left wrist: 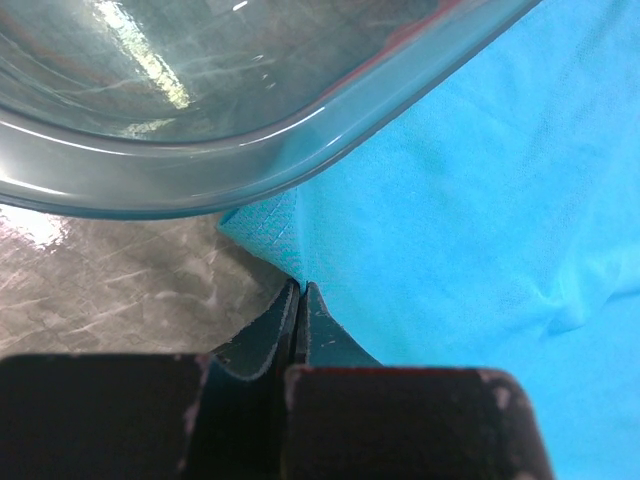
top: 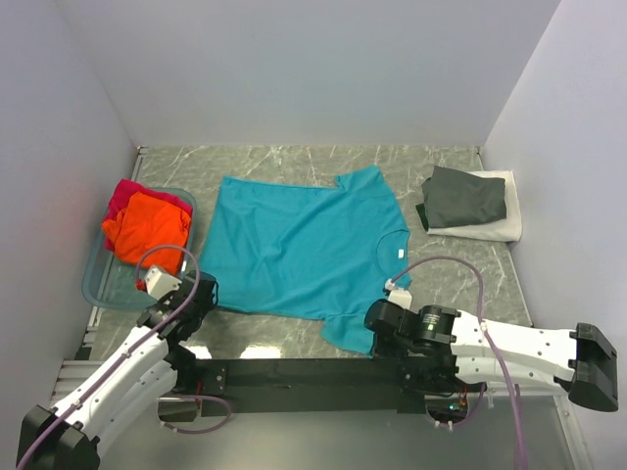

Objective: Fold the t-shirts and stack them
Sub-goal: Flatten the tshirt out

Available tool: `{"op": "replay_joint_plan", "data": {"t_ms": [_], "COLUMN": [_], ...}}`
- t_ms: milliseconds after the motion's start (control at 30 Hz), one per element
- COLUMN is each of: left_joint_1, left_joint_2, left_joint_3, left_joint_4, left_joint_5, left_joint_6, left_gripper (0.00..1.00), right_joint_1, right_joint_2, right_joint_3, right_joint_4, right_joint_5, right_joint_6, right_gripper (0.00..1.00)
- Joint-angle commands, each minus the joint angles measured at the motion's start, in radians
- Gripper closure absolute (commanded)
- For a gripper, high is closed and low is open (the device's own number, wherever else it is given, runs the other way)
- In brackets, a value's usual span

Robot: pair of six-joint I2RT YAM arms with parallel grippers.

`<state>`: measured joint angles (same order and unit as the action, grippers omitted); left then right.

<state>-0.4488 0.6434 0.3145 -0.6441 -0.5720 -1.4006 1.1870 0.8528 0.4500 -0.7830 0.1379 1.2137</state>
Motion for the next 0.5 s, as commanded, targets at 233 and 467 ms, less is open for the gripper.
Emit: {"op": "replay_joint_plan", "data": {"t_ms": [233, 467], "left_joint_1": [-0.002, -0.002], "left_joint_2": [0.013, -0.034], "left_joint_3": [0.024, 0.034], "left_joint_4": [0.031, 0.014], "left_joint_5": [0.023, 0.096], "left_joint_6": [0.06, 0.097], "left_gripper": [0.99, 0.99], "right_joint_1": [0.002, 0.068], "right_joint_2": [-0.057, -0.087], "right_joint_3": [0.141, 0.229], "right_joint_4": [-0.177, -0.309], "right_joint_5": [0.077, 0.046], "right_joint_6": [-0.017, 0.007], "right_gripper": [1.0, 1.0]}}
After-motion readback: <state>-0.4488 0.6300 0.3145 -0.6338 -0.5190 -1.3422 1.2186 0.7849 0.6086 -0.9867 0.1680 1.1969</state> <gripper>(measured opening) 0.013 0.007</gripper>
